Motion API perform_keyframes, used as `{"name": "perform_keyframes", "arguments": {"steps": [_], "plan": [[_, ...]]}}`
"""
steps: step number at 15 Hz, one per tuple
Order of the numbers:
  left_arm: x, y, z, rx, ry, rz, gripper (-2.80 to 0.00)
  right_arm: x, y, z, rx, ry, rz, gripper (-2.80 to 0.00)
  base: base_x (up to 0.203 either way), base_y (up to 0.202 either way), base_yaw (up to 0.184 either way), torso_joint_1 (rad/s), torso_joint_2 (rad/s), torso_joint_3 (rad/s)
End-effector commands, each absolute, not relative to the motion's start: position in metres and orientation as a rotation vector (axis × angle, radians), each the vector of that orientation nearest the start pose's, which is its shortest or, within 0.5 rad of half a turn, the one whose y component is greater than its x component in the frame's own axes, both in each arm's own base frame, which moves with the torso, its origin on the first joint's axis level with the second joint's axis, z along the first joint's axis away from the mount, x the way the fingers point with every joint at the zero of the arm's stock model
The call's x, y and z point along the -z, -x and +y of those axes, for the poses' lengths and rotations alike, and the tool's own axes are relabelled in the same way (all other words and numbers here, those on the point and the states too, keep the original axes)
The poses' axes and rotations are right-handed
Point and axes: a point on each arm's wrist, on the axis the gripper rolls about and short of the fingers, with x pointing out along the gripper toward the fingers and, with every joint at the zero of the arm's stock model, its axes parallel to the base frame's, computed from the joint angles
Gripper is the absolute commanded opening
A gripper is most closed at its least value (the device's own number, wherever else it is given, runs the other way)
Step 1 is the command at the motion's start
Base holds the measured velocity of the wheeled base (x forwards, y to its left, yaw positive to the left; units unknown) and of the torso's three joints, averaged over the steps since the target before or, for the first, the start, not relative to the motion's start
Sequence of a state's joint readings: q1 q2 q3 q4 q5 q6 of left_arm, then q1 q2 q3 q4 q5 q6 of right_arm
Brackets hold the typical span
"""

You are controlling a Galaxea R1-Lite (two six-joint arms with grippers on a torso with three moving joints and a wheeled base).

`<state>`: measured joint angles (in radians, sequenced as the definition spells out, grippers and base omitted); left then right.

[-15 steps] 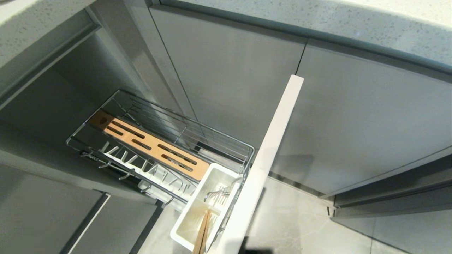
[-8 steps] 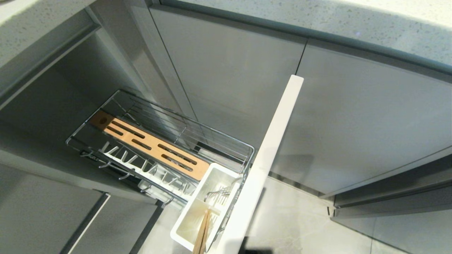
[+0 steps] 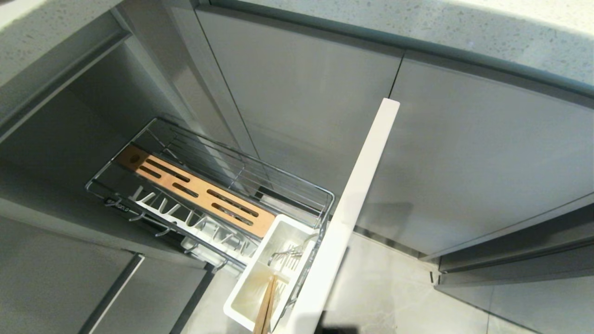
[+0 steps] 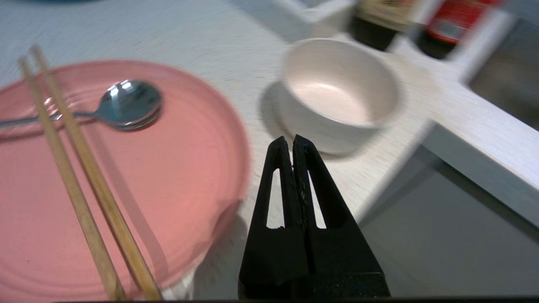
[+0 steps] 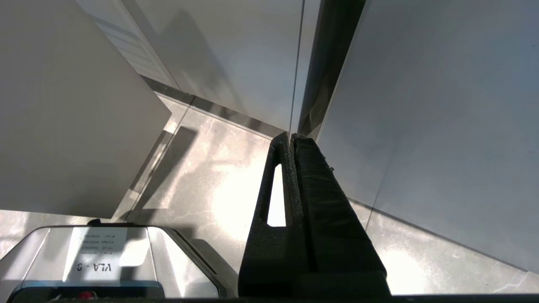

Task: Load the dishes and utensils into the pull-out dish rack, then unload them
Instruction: Pick up the chopsticks and place it in the cupboard

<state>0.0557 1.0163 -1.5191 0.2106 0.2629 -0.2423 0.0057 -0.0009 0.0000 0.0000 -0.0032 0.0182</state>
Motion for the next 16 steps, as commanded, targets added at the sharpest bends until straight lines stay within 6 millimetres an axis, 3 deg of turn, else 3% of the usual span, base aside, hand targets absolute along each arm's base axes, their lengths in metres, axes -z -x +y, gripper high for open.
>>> {"name": "perform_keyframes", "arguments": {"steps": [1,4,13,14,16], "plan": [[-0.439,-0.098,0.014,-0.376,0.36,-0.296,-2.8,-0.075,0.023,0.0,-0.003,-0.018,0.002,-2.8,0.0,0.0,0.0,0.0,0.0,0.0],[-0.45,-0.1,0.018,-0.515,0.429,-0.322,-2.8,-0.075,0.023,0.0,-0.003,-0.018,0.002,-2.8,0.0,0.0,0.0,0.0,0.0,0.0],[-0.445,-0.062,0.024,-0.696,0.39,-0.203,-2.8,-0.075,0.023,0.0,-0.003,-0.018,0.002,-2.8,0.0,0.0,0.0,0.0,0.0,0.0],[-0.443,-0.065,0.025,-0.71,0.386,-0.185,0.0,-0.075,0.023,0.0,-0.003,-0.018,0.002,-2.8,0.0,0.0,0.0,0.0,0.0,0.0],[-0.442,-0.07,0.027,-0.716,0.383,-0.17,0.0,-0.075,0.023,0.0,-0.003,-0.018,0.002,-2.8,0.0,0.0,0.0,0.0,0.0,0.0]]}}
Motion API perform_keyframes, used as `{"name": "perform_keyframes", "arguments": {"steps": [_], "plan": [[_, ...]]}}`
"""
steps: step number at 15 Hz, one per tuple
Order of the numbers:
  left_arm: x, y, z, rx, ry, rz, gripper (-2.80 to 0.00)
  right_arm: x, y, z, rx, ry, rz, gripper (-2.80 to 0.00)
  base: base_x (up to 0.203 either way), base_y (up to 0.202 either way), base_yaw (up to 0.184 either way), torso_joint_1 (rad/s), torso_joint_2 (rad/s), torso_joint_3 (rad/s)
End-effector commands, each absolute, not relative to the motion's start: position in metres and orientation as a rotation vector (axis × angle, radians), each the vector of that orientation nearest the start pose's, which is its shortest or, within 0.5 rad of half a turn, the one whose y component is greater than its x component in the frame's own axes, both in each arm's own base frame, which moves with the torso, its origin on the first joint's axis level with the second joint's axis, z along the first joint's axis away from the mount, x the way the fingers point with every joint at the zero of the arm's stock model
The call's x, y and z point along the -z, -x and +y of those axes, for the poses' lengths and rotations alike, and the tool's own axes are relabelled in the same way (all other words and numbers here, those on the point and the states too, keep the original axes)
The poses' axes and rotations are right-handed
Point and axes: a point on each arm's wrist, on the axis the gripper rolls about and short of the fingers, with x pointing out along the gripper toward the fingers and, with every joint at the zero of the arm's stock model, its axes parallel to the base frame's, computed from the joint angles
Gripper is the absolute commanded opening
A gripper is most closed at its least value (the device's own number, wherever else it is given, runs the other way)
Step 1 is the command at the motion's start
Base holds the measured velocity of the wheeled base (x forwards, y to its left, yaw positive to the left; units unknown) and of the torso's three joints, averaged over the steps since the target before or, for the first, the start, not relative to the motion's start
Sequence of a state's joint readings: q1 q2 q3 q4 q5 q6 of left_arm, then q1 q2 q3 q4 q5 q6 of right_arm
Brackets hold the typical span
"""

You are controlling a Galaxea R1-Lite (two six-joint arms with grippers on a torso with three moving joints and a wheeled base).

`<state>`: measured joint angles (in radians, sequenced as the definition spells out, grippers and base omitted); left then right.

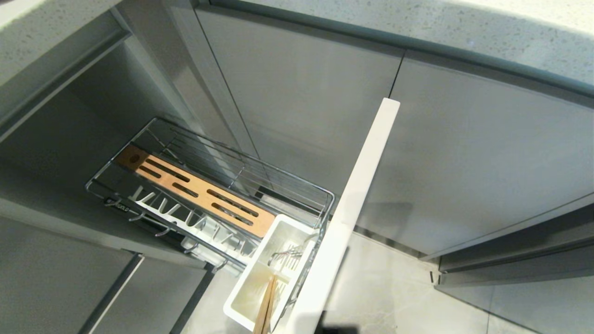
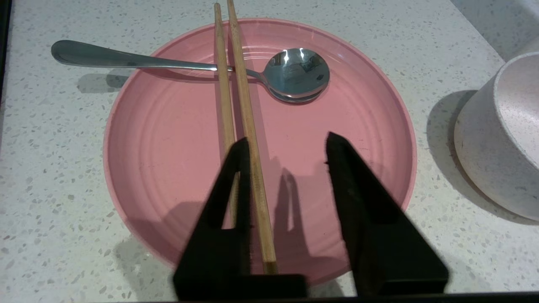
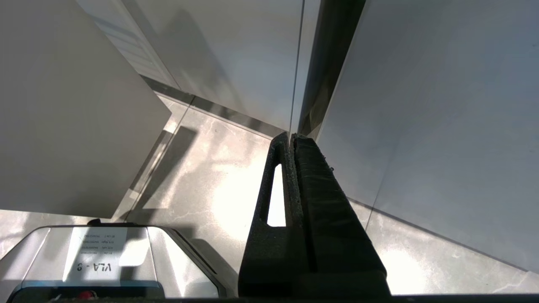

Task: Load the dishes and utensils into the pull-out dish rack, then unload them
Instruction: Pick up the chopsticks and place it in the cupboard

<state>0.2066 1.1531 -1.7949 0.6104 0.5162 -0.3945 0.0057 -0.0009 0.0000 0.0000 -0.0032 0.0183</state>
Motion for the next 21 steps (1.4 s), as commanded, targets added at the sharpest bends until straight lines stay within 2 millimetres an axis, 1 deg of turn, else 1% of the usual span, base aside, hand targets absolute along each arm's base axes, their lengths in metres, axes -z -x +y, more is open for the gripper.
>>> {"name": "perform_keyframes", "arguments": {"steps": [1,5,11,21], "plan": [[-0.441,-0.075,0.028,-0.719,0.381,-0.157,0.0,-0.075,0.023,0.0,-0.003,-0.018,0.002,-2.8,0.0,0.0,0.0,0.0,0.0,0.0],[-0.436,-0.09,0.032,-0.729,0.376,-0.112,0.0,-0.075,0.023,0.0,-0.003,-0.018,0.002,-2.8,0.0,0.0,0.0,0.0,0.0,0.0],[-0.428,-0.105,0.036,-0.716,0.372,-0.02,0.0,-0.075,0.023,0.0,-0.003,-0.018,0.002,-2.8,0.0,0.0,0.0,0.0,0.0,0.0],[-0.426,-0.111,0.04,-0.701,0.377,-0.002,0.0,-0.075,0.023,0.0,-0.003,-0.018,0.002,-2.8,0.0,0.0,0.0,0.0,0.0,0.0]]}}
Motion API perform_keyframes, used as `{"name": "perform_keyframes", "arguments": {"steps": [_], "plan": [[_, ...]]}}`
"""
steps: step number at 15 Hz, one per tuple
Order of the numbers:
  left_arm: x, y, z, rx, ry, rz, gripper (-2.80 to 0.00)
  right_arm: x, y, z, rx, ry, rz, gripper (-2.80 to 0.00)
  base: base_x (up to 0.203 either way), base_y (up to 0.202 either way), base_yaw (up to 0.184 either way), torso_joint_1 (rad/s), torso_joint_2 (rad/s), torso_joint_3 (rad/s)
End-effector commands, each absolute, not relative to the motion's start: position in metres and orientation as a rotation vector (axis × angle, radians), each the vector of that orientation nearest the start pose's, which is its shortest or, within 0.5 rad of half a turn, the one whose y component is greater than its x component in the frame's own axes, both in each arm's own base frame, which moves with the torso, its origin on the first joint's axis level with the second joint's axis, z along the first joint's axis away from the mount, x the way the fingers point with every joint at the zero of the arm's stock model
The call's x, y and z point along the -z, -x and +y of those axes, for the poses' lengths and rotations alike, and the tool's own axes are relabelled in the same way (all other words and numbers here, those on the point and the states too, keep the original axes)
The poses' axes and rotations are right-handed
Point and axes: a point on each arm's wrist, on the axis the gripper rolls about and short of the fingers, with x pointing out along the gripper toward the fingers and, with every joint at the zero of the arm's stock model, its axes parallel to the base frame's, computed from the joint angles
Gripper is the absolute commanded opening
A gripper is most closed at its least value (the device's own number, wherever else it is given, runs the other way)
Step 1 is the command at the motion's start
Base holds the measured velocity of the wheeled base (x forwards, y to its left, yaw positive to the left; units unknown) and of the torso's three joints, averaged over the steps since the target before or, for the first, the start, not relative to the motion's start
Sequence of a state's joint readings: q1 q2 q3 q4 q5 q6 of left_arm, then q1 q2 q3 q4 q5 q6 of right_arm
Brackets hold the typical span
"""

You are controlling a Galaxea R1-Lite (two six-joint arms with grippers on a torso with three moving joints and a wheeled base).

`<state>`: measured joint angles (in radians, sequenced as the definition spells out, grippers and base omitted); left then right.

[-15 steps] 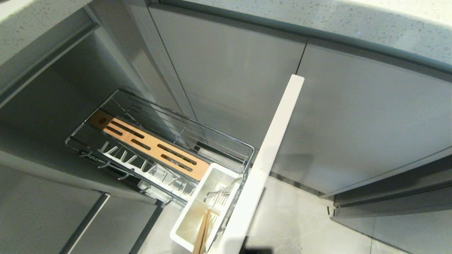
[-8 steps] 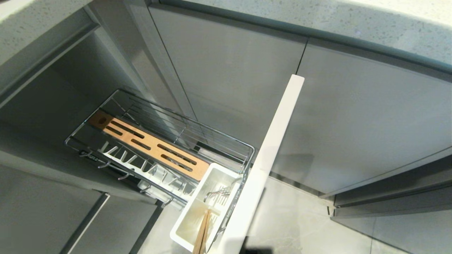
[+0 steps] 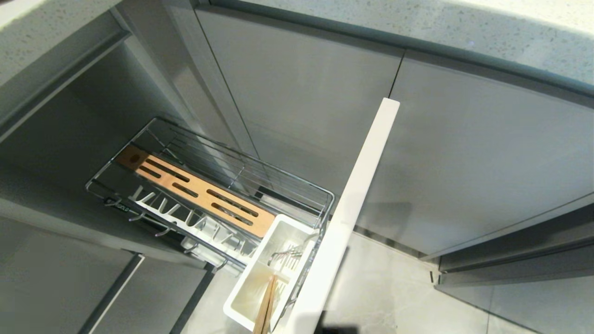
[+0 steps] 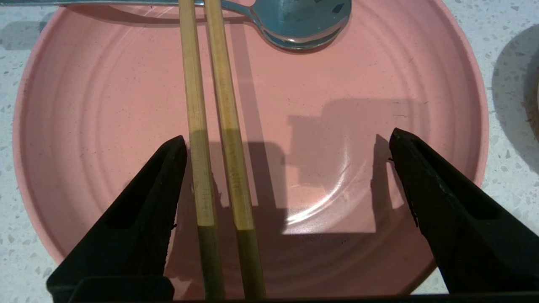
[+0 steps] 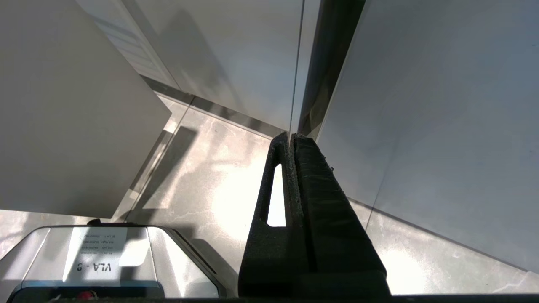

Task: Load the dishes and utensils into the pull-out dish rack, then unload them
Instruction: Pick up the chopsticks and place it in the cupboard

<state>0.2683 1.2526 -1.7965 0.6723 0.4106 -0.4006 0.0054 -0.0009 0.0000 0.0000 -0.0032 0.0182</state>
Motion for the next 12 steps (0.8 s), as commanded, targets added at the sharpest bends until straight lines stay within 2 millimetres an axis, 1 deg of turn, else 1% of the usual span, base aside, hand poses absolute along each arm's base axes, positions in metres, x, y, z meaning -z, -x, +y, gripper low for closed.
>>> {"name": "perform_keyframes", "arguments": {"steps": [1,3,4,12], "plan": [[-0.426,-0.1118,0.0405,-0.702,0.377,0.001,0.0,-0.0751,0.0227,-0.0002,-0.003,-0.018,0.002,-2.8,0.0,0.0,0.0,0.0,0.0,0.0],[-0.4255,-0.1126,0.0409,-0.704,0.377,0.004,0.0,-0.0751,0.0227,-0.0002,-0.003,-0.018,0.002,-2.8,0.0,0.0,0.0,0.0,0.0,0.0],[-0.4257,-0.1127,0.0414,-0.706,0.377,0.002,-2.8,-0.0751,0.0227,-0.0002,-0.003,-0.018,0.002,-2.8,0.0,0.0,0.0,0.0,0.0,0.0],[-0.4278,-0.112,0.0423,-0.708,0.379,-0.01,-2.8,-0.0751,0.0227,-0.0002,-0.003,-0.018,0.002,-2.8,0.0,0.0,0.0,0.0,0.0,0.0]]}}
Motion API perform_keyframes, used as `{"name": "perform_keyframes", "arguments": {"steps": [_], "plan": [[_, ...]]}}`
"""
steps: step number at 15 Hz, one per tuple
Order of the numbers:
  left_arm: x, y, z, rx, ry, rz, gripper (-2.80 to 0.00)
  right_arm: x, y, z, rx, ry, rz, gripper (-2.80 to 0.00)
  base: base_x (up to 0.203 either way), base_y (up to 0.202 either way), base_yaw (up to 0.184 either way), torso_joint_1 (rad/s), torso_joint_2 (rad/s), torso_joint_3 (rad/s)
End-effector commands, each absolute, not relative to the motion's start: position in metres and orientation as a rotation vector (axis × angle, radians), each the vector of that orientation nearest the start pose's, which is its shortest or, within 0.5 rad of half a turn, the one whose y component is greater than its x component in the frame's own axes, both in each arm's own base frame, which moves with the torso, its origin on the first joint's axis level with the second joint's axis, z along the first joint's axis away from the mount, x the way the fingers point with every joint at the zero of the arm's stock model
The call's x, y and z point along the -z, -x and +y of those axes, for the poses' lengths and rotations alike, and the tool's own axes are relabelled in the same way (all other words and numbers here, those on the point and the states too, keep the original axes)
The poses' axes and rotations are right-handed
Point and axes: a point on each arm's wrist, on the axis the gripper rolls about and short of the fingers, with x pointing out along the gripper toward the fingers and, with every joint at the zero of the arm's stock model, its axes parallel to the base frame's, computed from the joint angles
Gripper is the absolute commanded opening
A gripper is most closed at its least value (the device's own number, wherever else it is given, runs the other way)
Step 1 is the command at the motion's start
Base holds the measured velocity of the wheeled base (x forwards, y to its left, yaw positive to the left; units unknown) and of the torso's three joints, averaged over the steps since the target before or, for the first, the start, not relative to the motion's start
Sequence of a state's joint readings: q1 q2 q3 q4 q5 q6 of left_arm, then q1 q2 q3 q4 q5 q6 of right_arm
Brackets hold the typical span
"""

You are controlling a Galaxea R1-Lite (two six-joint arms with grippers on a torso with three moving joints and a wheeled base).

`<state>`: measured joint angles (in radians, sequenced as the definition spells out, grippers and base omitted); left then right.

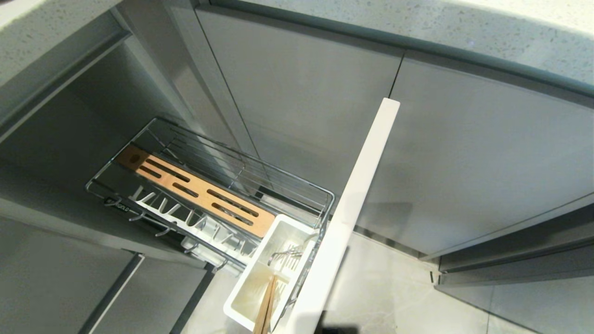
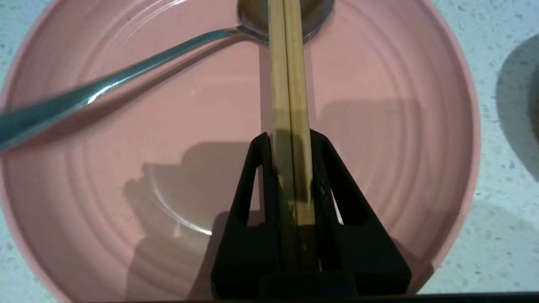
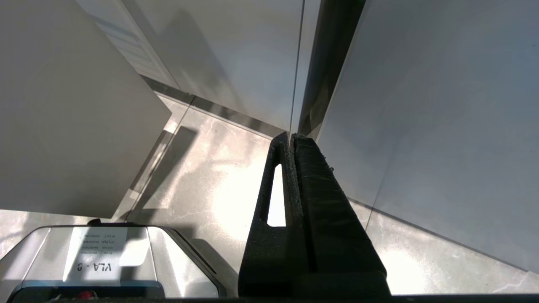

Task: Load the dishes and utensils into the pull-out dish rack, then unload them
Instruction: Pick up the chopsticks and place it in the cupboard

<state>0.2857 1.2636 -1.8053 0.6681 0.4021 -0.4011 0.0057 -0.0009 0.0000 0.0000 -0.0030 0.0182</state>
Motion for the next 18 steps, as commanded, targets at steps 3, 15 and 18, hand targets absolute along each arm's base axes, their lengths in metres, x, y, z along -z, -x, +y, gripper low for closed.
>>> {"name": "perform_keyframes", "arguments": {"steps": [3,15,18], "plan": [[-0.429,-0.11,0.043,-0.715,0.38,-0.02,-2.8,-0.075,0.023,0.0,-0.003,-0.018,0.002,-2.8,0.0,0.0,0.0,0.0,0.0,0.0],[-0.456,-0.039,0.006,-0.247,0.639,-0.191,-2.8,-0.075,0.023,0.0,-0.003,-0.018,0.002,-2.8,0.0,0.0,0.0,0.0,0.0,0.0],[-0.457,-0.011,0.004,-0.005,0.715,-0.179,-2.8,-0.075,0.023,0.0,-0.003,-0.018,0.002,-2.8,0.0,0.0,0.0,0.0,0.0,0.0]]}}
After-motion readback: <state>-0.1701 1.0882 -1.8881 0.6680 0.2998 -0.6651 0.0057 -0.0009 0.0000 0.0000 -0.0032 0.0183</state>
